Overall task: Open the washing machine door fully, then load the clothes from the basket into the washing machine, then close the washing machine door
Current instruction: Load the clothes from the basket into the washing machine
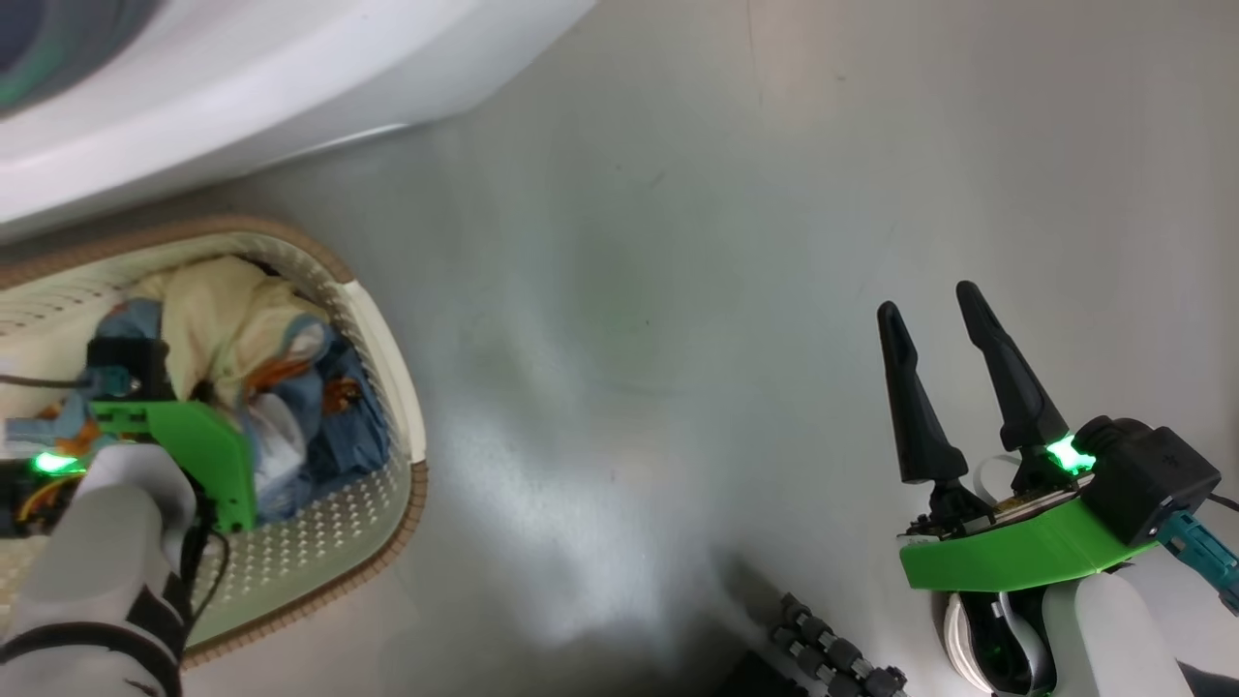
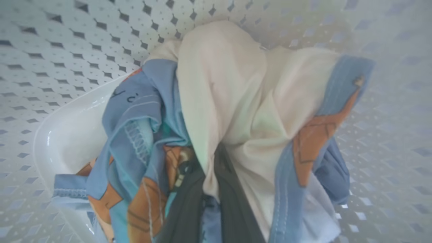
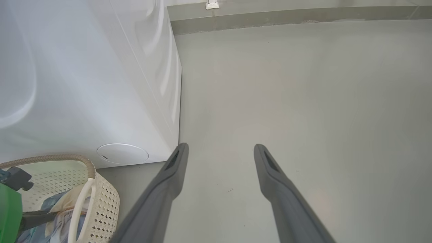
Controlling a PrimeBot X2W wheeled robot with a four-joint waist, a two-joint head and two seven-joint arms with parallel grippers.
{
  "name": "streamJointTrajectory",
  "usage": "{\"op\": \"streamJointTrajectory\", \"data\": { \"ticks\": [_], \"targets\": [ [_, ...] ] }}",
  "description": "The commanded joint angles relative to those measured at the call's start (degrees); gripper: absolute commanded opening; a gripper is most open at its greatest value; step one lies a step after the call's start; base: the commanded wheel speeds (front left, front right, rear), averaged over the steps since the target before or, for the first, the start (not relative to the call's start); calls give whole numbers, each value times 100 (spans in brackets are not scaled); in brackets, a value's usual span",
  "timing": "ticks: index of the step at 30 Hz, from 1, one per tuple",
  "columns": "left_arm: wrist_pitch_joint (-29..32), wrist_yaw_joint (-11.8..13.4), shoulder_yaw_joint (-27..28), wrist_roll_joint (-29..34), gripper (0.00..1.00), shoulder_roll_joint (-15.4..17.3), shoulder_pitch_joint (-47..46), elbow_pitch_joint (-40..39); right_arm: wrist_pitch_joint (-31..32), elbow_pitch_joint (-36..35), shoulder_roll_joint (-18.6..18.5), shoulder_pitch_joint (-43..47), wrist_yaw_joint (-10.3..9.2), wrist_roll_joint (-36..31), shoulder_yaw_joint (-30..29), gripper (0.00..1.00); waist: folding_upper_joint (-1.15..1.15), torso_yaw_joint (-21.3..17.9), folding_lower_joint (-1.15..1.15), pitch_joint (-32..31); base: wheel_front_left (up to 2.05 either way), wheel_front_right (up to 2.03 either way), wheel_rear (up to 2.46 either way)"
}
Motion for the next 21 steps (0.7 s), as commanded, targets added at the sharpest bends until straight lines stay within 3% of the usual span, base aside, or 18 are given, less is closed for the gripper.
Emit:
{"op": "streamJointTrajectory", "data": {
  "ticks": [1, 11, 21],
  "targets": [
    [-146, 1, 126, -64, 0, 81, 213, -4, -28, -95, -52, 106, 16, -63, 76, 100, 0, 121, 0, -182, 0, 0, 0],
    [-898, 37, 245, -317, 0, -338, 1100, -359, -28, 187, -52, 222, 16, -183, 101, 100, 0, 669, 0, -1422, 0, 0, 0],
    [-910, 304, 485, -295, 0, -666, 2709, -2330, -28, 455, -52, 752, 16, -449, -38, 100, 0, 1224, 0, -2772, 0, 0, 0]
  ]
}}
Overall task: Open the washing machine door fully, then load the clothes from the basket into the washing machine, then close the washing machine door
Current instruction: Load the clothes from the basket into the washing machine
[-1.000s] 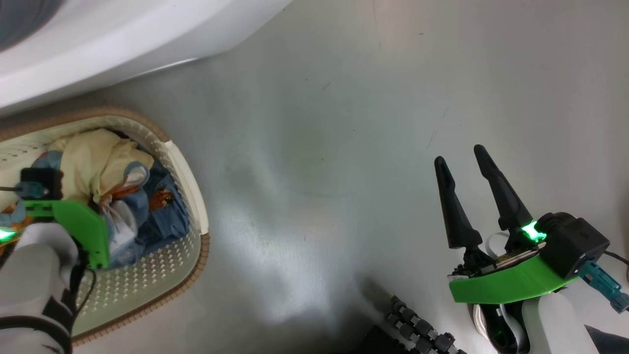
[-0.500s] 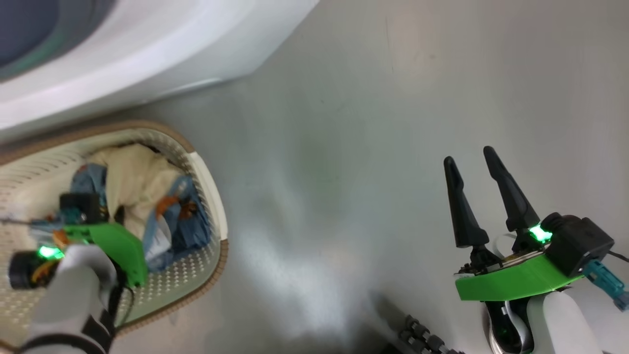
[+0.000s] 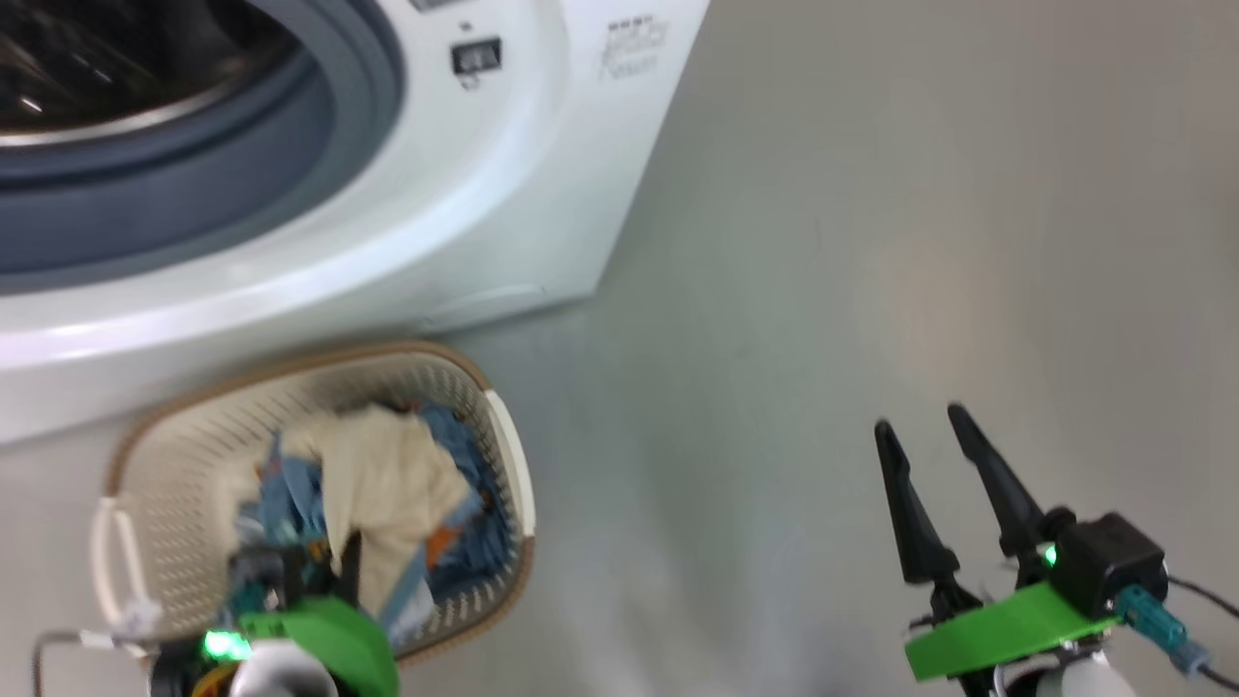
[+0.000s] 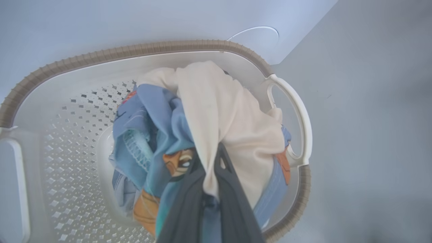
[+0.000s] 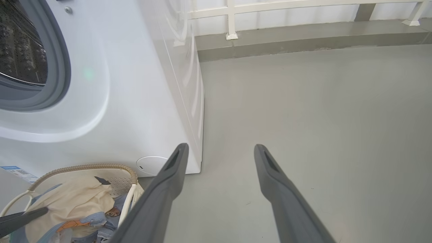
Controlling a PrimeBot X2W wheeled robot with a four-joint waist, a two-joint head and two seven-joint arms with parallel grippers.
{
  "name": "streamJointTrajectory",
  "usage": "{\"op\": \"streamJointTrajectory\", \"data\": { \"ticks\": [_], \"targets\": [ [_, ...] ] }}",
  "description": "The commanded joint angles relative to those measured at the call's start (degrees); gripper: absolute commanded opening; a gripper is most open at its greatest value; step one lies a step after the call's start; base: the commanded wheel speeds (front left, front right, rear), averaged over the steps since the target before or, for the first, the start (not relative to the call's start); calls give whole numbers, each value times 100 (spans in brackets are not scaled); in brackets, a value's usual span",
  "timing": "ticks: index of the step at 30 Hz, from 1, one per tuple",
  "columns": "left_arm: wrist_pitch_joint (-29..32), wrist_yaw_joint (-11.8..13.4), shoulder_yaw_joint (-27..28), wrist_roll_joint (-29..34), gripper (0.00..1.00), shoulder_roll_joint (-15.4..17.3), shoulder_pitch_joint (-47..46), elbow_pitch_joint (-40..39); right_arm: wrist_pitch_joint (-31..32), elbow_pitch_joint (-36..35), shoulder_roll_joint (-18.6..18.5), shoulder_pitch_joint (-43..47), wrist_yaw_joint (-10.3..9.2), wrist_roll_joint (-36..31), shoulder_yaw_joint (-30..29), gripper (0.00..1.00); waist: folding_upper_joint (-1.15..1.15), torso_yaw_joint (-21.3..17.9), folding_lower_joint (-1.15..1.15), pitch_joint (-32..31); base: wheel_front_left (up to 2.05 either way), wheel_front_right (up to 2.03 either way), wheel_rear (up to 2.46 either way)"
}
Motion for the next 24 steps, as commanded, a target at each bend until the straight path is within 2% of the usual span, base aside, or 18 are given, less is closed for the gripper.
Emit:
{"op": "streamJointTrajectory", "data": {
  "ticks": [1, 16, 24],
  "targets": [
    [-76, 61, 164, 55, 0, 61, 241, -161, -27, -93, -50, 164, 16, -13, 98, 100, 0, 570, 0, -971, 0, 0, 0],
    [-77, 455, 530, 138, 0, -132, 2415, -2529, -27, 22, -225, 1160, 16, 30, 10, 100, 0, 785, 0, -2604, 0, 0, 0],
    [-77, 745, 448, 151, 0, -143, 3013, -3477, -27, -32, -302, 1407, 16, 59, -90, 100, 0, 873, 0, -2924, 0, 0, 0]
  ]
}}
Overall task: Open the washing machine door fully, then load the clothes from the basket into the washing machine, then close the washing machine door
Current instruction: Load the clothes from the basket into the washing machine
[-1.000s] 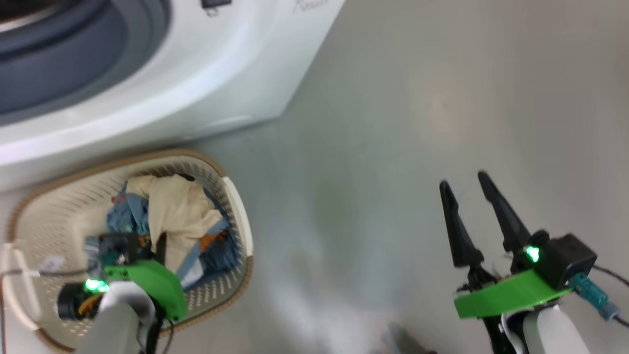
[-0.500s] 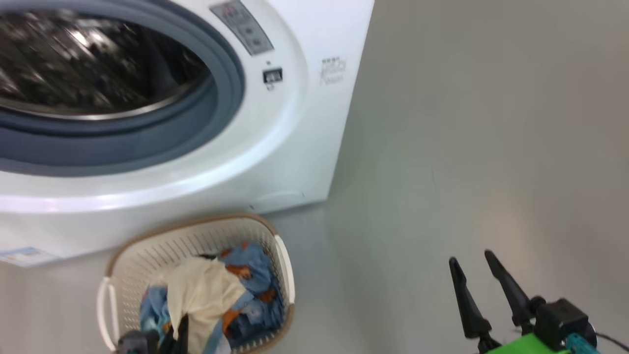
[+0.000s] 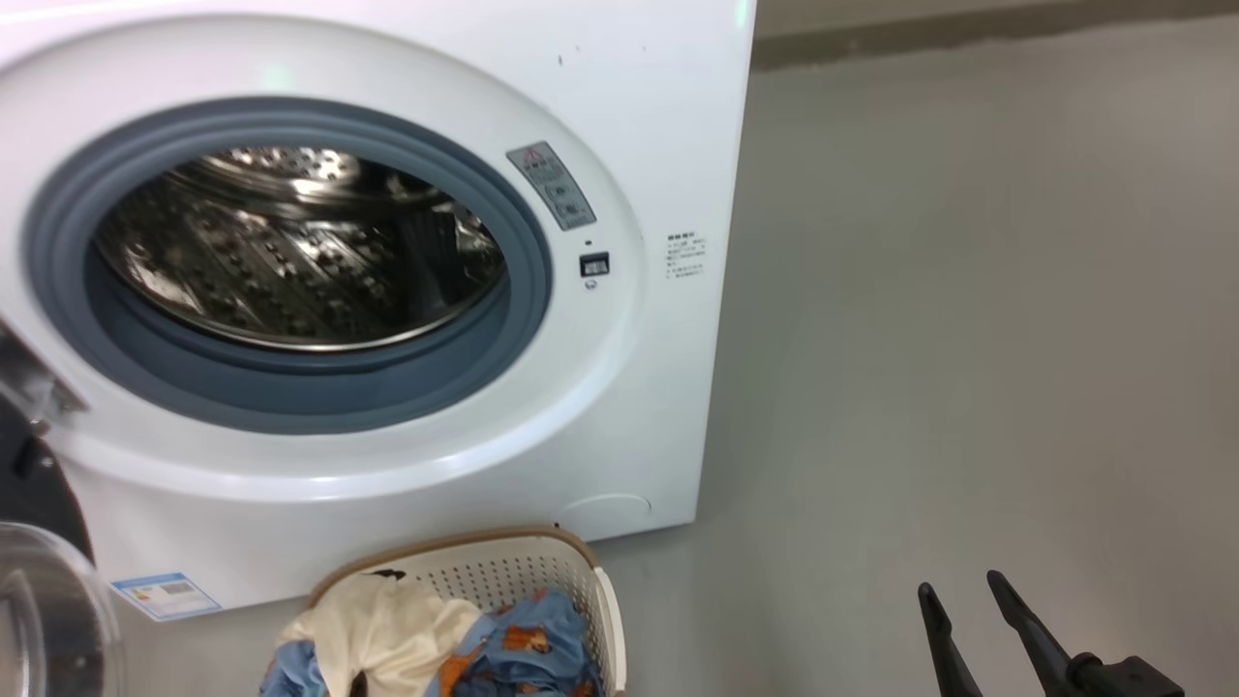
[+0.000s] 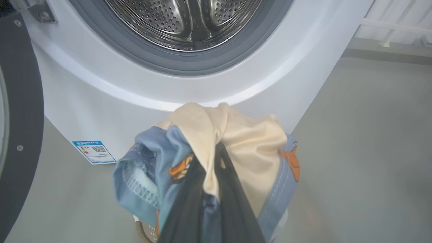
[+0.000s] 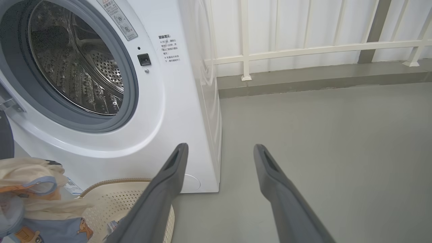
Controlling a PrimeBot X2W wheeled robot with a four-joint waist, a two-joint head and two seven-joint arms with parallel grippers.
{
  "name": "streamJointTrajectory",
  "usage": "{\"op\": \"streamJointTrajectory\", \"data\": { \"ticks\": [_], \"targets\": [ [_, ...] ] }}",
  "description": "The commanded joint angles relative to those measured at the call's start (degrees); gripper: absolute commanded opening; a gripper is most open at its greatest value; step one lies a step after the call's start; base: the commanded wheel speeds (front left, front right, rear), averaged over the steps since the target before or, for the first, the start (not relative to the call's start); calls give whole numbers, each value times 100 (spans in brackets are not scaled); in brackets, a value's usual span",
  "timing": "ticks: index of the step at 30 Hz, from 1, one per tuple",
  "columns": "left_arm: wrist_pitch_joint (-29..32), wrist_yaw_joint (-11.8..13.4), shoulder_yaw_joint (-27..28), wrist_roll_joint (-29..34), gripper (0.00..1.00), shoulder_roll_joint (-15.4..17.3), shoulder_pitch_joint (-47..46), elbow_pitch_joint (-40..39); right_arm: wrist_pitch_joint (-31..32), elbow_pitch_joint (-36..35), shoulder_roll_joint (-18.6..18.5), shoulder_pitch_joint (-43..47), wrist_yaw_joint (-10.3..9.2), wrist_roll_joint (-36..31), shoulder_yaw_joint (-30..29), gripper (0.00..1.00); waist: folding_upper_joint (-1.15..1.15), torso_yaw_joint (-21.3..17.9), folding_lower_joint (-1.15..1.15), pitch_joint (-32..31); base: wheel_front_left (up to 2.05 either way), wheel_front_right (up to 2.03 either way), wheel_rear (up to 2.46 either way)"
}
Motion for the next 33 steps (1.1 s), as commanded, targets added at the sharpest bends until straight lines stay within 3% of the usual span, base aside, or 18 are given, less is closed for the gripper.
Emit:
{"op": "streamJointTrajectory", "data": {
  "ticks": [1, 12, 33],
  "targets": [
    [-77, 92, 112, 88, 0, 21, 17, -347, -28, -164, -104, -29, 16, 47, 94, 100, 0, 177, 0, -284, 0, 0, 0],
    [-77, 297, 17, 273, 0, 20, 382, -1130, -28, -141, -149, 133, 16, -29, 54, 100, 0, 314, 0, -598, 0, 0, 0],
    [-78, 355, 55, 238, 0, 19, 348, -1467, -28, -110, -174, 72, 16, -2, 256, 100, 0, 283, 0, -644, 0, 0, 0]
  ]
}}
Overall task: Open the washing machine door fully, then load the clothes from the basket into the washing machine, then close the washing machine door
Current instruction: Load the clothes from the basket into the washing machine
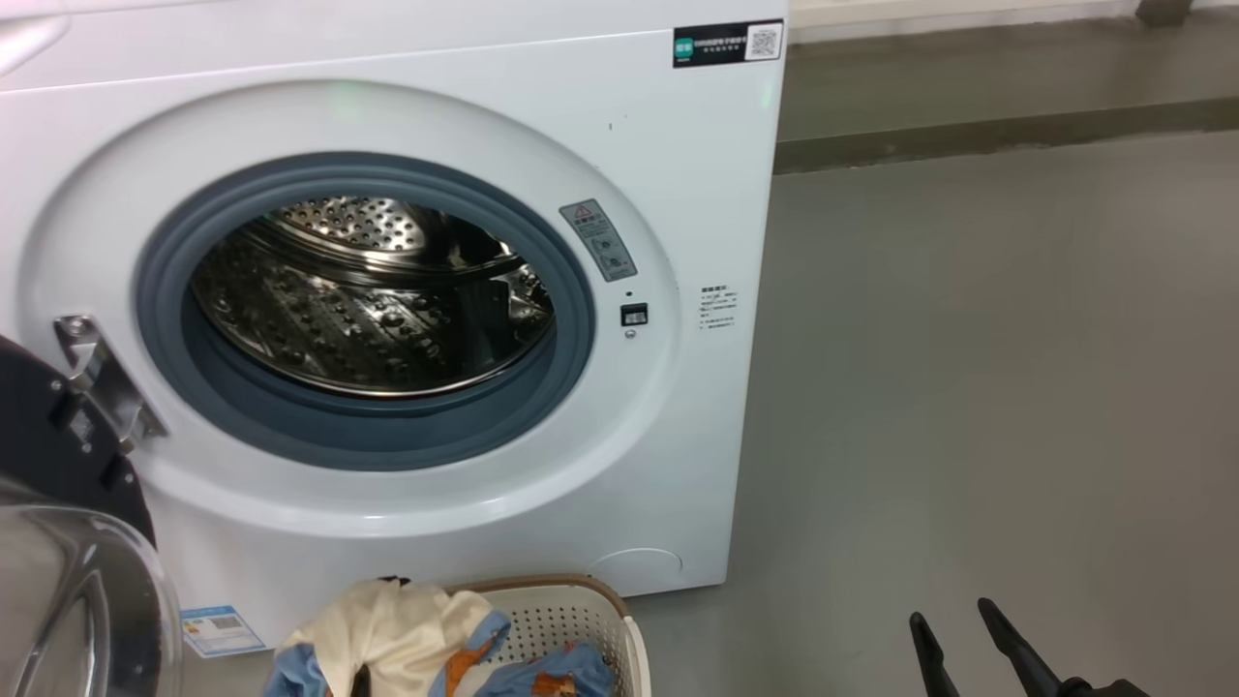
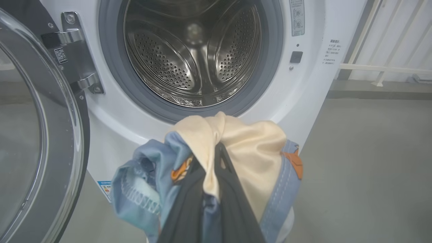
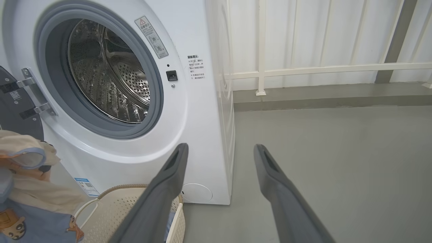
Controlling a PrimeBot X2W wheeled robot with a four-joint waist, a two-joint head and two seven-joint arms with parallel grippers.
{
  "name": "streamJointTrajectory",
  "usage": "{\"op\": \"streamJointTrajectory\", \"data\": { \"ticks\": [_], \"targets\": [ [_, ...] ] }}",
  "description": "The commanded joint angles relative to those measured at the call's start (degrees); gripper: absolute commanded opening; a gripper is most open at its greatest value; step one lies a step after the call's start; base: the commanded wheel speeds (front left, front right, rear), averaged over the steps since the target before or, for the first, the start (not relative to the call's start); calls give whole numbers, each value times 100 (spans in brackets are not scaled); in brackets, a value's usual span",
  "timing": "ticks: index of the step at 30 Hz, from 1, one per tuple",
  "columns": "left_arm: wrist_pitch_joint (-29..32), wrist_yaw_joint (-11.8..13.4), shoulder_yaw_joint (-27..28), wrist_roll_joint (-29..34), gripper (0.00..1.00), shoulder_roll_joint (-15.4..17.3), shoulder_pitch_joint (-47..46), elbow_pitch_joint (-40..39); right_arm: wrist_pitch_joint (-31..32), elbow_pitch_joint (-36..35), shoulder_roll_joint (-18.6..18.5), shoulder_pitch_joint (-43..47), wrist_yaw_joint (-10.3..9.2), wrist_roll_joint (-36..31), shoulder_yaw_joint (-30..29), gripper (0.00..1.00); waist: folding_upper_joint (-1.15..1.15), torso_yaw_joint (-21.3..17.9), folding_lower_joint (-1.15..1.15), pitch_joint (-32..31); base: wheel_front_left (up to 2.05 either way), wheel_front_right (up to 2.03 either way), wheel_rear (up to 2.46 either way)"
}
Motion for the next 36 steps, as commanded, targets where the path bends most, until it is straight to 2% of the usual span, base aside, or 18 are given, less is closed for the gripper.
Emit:
{"op": "streamJointTrajectory", "data": {
  "ticks": [1, 8, 17, 22, 28, 29, 36],
  "targets": [
    [-78, 51, 195, -21, 0, 14, -338, -184, -28, -120, -92, -173, 16, 11, 173, 100, 0, -75, 0, 53, 0, 0, 0],
    [-78, 34, 322, -66, 0, 14, -945, -25, -28, -102, -23, -259, 16, 33, 289, 100, 0, -431, 0, 263, 0, 0, 0],
    [-78, -61, 697, 70, 0, 145, -2179, 554, -28, -99, 141, -388, 16, 64, 386, 100, 0, -1161, 0, 820, 0, 0, 0],
    [-78, -101, 946, 194, 0, 466, -3099, 1028, -28, -110, 213, -591, 16, 129, 477, 100, 0, -1550, 0, 1296, 0, 0, 0],
    [-78, -102, 1168, 394, 0, 1025, -4214, 1933, -28, -118, 231, -852, 16, 397, 679, 100, 0, -1964, 0, 1833, 0, 0, 0],
    [-78, -102, 1168, 394, 0, 1025, -4214, 1933, -28, -118, 231, -852, 16, 397, 679, 100, 0, -1964, 0, 1833, 0, 0, 0],
    [-78, -56, 1336, 566, 0, 1552, -5147, 2987, -28, -107, 232, -1001, 16, 577, 842, 100, 0, -2296, 0, 2172, 0, 0, 0]
  ]
}}
